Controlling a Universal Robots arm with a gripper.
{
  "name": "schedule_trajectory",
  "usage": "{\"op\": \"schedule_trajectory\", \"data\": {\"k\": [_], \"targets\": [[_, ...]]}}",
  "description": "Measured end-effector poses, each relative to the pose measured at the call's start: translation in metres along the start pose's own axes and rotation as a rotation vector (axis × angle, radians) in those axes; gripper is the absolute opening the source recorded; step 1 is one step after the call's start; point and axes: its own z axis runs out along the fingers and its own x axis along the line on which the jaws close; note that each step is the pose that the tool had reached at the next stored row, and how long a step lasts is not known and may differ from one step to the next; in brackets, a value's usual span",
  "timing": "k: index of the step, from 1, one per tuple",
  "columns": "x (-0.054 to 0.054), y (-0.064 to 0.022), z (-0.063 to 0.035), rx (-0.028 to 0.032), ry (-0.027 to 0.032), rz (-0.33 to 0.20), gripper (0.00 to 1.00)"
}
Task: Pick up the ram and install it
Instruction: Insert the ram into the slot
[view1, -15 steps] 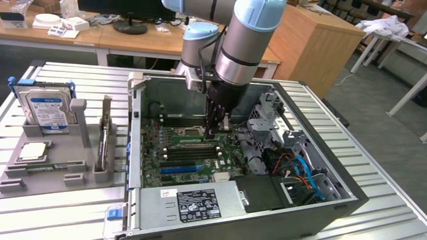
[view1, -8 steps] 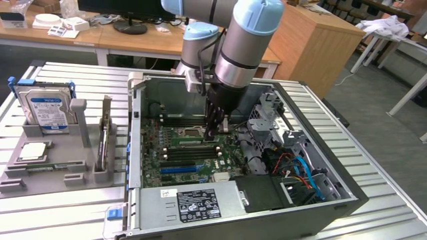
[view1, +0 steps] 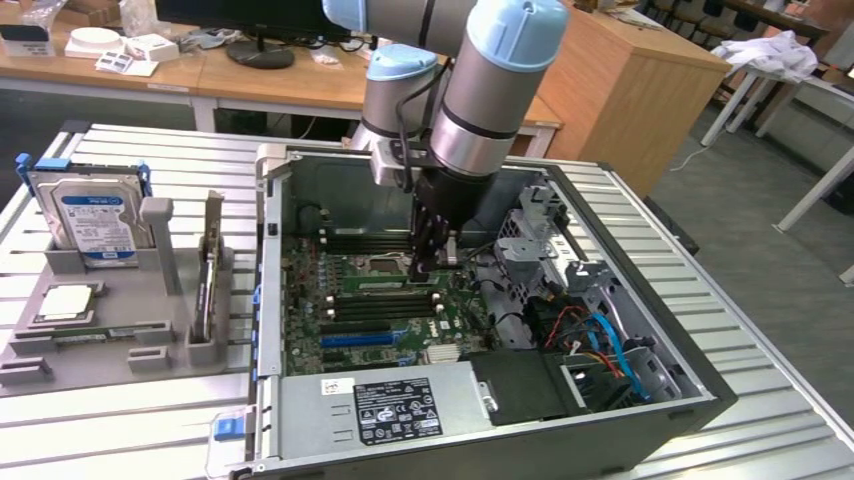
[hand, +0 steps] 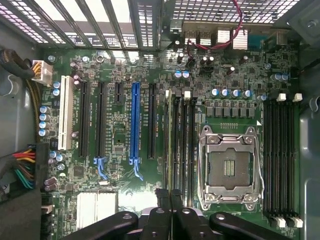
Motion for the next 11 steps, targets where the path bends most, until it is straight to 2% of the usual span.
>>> {"op": "schedule_trajectory", "data": {"k": [11], "targets": [[0.0011, -0.0001, 0.0027, 0.0, 0.0, 0.0, 0.12]]}}
